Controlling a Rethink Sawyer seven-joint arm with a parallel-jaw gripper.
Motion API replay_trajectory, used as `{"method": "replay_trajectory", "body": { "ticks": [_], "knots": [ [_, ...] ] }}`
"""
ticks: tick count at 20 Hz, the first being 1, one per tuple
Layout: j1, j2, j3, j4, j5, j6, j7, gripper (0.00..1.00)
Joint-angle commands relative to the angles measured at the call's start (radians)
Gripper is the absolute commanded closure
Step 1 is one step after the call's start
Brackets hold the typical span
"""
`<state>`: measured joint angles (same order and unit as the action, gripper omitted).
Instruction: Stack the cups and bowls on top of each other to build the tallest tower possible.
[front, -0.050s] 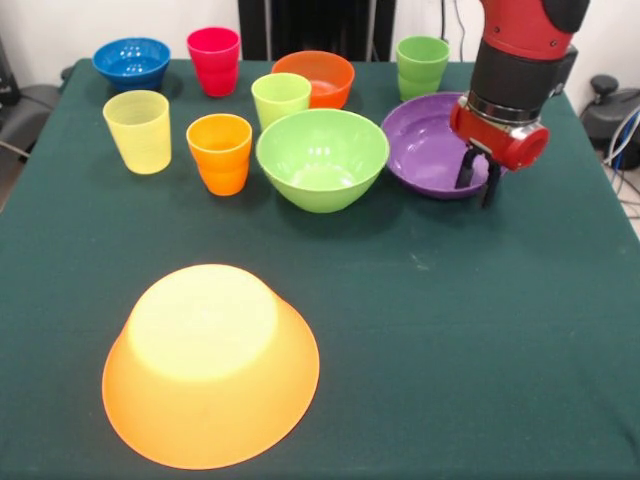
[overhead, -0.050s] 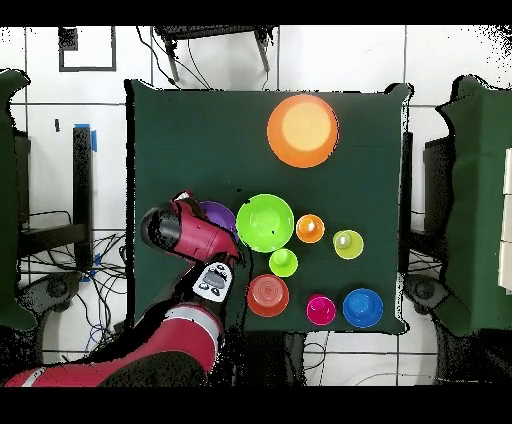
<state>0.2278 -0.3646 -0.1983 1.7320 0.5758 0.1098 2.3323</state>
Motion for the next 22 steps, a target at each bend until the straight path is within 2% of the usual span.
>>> {"method": "replay_trajectory", "body": {
  "ticks": [1,4,10,15,22],
  "knots": [
    [0.008,0.041,0.058,-0.05,0.023,0.03,0.16,1.0],
    [-0.034,0.014,0.096,-0.03,0.025,0.067,0.157,1.0],
    [-0.034,-0.046,0.067,-0.011,0.025,0.163,0.165,1.0],
    [-0.015,-0.087,0.015,-0.029,0.012,0.272,0.179,1.0],
    [0.027,-0.145,-0.094,-0.114,-0.04,0.512,0.213,1.0]
  ]
}}
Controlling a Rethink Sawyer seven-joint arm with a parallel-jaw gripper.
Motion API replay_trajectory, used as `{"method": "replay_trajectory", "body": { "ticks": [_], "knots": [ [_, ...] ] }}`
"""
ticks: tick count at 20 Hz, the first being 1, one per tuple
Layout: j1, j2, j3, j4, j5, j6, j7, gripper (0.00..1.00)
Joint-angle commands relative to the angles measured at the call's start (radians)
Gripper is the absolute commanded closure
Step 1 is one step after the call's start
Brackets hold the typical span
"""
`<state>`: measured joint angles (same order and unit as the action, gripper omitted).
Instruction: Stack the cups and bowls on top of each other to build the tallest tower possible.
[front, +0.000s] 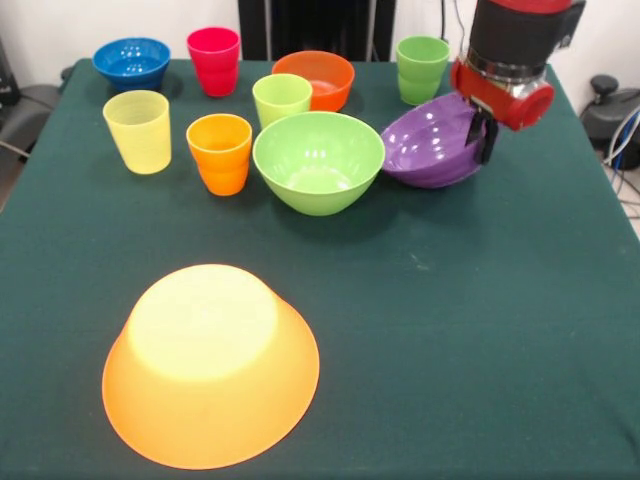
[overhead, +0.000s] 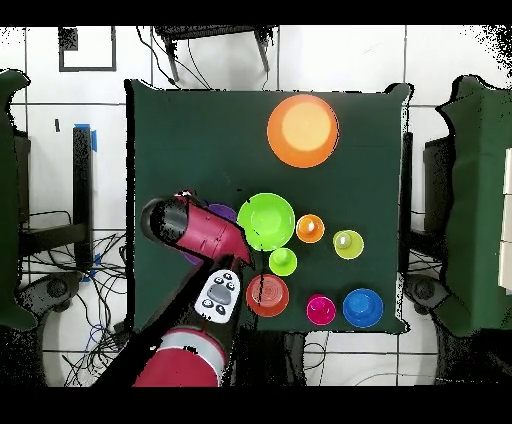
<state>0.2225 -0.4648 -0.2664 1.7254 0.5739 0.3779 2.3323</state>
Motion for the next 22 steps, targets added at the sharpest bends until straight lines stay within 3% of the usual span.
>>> {"method": "replay_trajectory", "body": {
  "ticks": [1,14,22],
  "knots": [
    [0.033,-0.048,-0.032,-0.113,-0.04,0.257,0.213,1.0],
    [0.003,-0.03,-0.077,-0.25,-0.069,0.422,0.165,1.0],
    [-0.071,0.061,-0.087,-0.413,-0.127,0.464,0.072,1.0]
  ]
}}
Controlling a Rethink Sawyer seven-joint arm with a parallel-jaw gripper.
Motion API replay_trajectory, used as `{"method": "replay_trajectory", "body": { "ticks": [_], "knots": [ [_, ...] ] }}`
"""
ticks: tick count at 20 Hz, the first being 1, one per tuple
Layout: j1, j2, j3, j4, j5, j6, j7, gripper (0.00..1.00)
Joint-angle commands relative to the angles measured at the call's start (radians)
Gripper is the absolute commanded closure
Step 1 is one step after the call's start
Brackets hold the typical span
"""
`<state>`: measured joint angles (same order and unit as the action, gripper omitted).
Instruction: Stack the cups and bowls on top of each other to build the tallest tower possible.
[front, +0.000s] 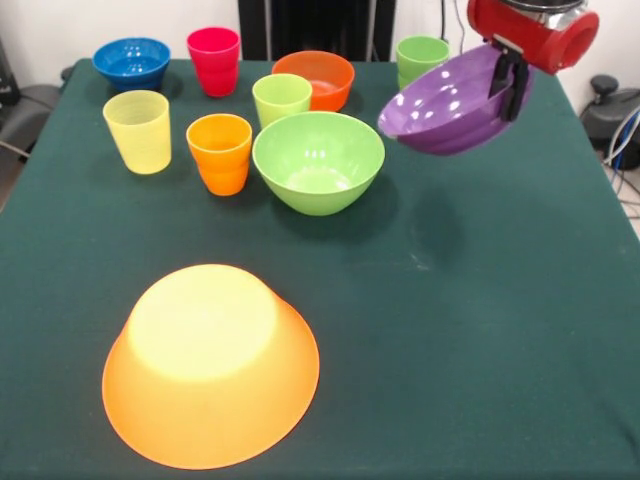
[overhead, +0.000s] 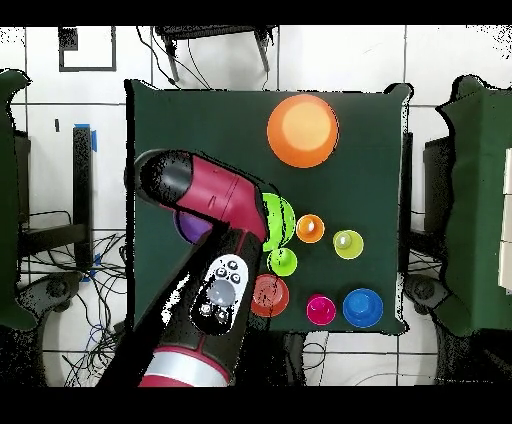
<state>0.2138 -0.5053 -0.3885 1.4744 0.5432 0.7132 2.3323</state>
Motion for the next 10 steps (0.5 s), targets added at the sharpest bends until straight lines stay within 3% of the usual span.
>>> {"method": "replay_trajectory", "body": {
  "ticks": [1,10],
  "knots": [
    [-0.067,0.109,0.03,-0.182,-0.106,0.137,0.068,1.0],
    [-0.154,0.184,0.045,-0.371,-0.194,0.216,-0.018,1.0]
  ]
}}
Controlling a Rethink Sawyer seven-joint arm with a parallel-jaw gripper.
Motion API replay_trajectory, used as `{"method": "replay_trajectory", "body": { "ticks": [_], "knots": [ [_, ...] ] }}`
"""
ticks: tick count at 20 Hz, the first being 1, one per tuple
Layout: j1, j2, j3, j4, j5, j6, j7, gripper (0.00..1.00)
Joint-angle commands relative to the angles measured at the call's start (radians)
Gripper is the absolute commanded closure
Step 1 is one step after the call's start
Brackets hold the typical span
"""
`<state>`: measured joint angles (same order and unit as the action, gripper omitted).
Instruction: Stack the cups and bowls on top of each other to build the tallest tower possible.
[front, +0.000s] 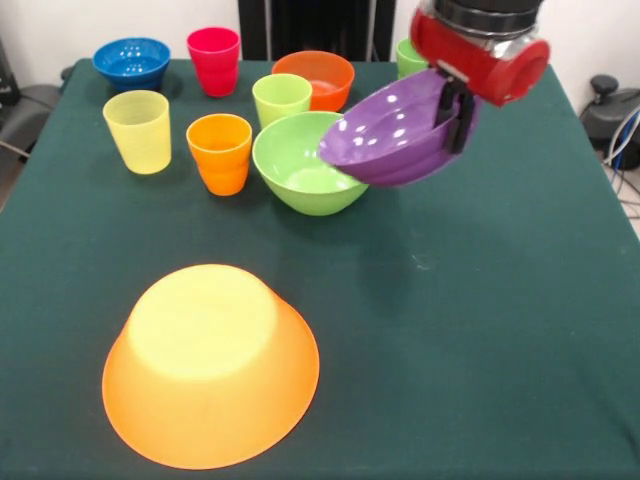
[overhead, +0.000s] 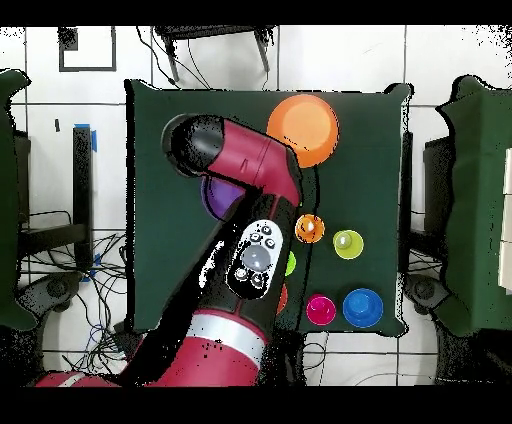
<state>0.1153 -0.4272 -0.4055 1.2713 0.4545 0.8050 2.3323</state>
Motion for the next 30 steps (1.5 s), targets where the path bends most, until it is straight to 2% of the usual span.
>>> {"method": "replay_trajectory", "body": {
  "ticks": [1,9,18,22,30],
  "knots": [
    [-0.065,0.108,0.069,-0.173,-0.111,0.124,-0.029,1.0],
    [-0.116,0.143,0.088,-0.264,-0.167,0.151,-0.07,1.0],
    [-0.164,0.193,0.094,-0.414,-0.214,0.242,-0.113,1.0],
    [-0.179,0.179,0.086,-0.442,-0.23,0.31,-0.129,1.0],
    [-0.192,0.129,0.081,-0.437,-0.265,0.378,-0.155,1.0]
  ]
}}
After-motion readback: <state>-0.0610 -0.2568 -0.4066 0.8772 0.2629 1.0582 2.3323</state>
